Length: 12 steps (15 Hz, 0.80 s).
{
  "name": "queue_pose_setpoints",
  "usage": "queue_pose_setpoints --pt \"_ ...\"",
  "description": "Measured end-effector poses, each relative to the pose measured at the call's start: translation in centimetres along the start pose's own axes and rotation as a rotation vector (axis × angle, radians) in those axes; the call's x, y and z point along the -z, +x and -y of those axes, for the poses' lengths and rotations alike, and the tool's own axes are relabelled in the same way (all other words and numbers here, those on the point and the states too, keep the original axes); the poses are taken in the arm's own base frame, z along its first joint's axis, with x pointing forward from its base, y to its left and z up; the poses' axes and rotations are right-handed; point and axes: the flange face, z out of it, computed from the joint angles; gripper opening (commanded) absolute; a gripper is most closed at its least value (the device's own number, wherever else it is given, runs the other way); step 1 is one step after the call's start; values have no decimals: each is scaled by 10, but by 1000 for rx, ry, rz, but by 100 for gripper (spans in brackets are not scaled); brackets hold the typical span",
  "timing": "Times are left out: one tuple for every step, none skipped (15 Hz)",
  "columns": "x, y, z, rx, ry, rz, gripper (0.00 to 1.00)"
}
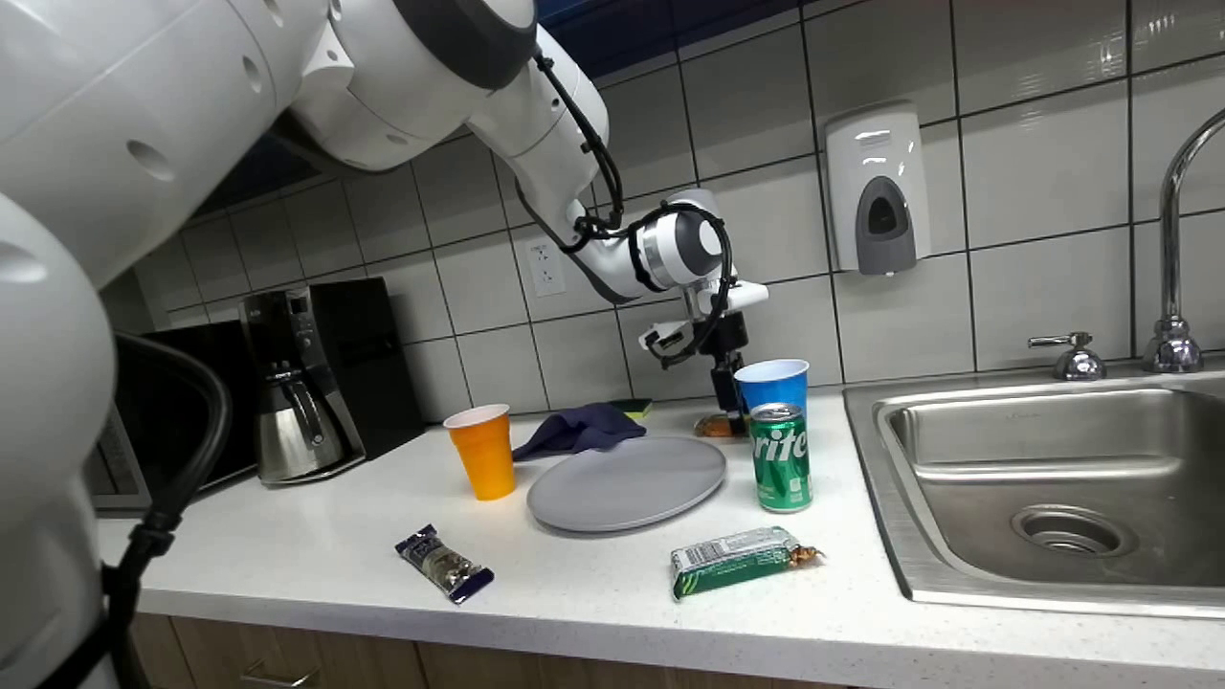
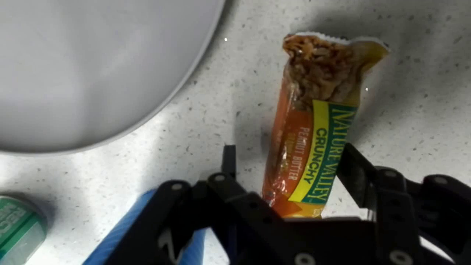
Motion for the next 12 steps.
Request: queue_pose_setpoints --pt "0 0 0 -1 -2 1 34" --pt "1 0 1 -2 -4 1 27" --pt "1 0 1 -2 -6 1 18" --pt "1 0 1 -3 -7 2 16" --pt "1 0 1 -3 -8 2 16" --pt "1 0 2 -3 -9 2 16" --pt "1 0 2 -3 -9 2 16" --pt "2 -1 2 -3 -9 2 16" --pt "2 -1 2 -3 -10 2 16" --pt "4 -1 3 -2 -9 2 16" --pt "6 -2 4 0 -7 1 16" --pt "8 -4 6 3 -4 0 16"
